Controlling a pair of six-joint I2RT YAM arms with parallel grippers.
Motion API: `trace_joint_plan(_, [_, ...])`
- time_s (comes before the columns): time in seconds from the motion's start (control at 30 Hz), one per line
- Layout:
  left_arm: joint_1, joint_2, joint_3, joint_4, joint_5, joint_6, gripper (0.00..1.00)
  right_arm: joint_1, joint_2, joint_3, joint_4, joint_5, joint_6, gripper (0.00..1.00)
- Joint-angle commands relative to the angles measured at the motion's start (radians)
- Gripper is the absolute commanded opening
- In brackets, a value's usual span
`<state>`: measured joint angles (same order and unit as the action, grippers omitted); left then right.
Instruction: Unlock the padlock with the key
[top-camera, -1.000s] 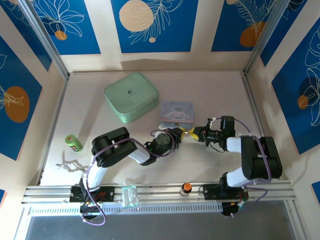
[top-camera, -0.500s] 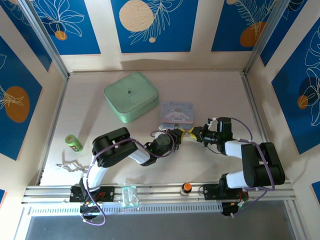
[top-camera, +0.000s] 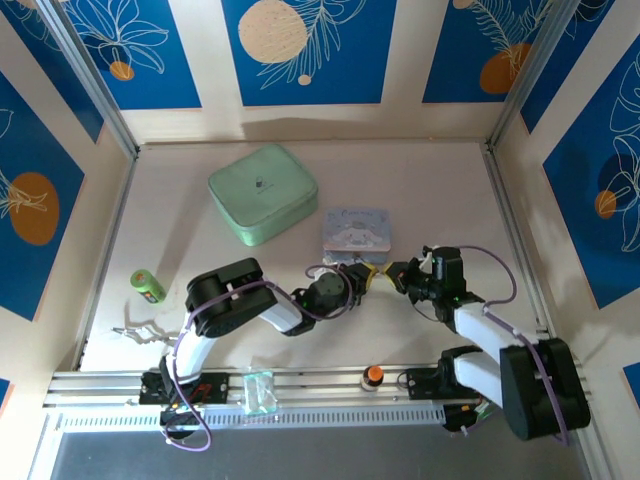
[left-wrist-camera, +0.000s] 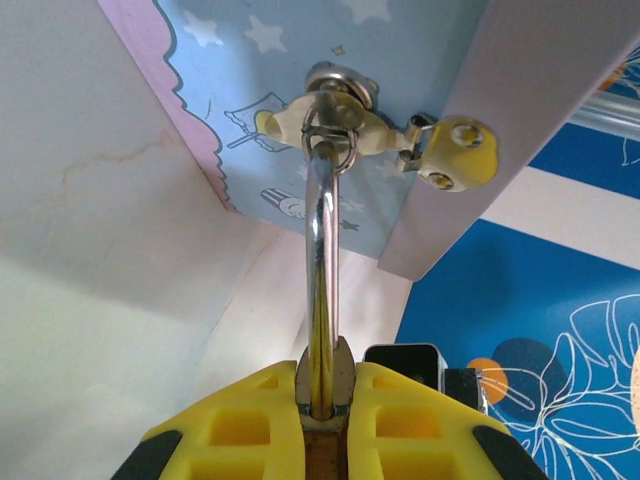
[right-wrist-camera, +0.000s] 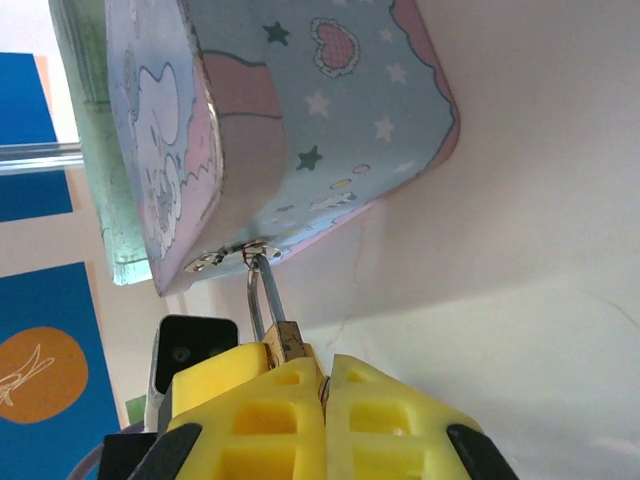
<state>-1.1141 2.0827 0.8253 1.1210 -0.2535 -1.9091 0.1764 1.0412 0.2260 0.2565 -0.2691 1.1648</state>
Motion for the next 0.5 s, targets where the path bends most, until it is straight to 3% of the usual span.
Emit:
trace_joint_plan(0.0, [-0.056, -0.041, 0.047, -0.009, 0.133, 0.014, 0.00, 0.076, -0.074, -0.026, -0.090, -0.098, 0.021, 0.00])
trace_joint_plan(0.2, [-0.058, -0.050, 0.061, -0.022, 0.118, 0.020, 0.02, 0.172, -0.097, -0.058, -0.045, -0.020, 0.084, 0.00])
trace_joint_plan(0.47, [-0.058, -0.077, 0.054, -0.078, 0.099, 0.032, 0.02, 0.214, -0.198, -0.089, -0.101, 0.055, 0.142, 0.00])
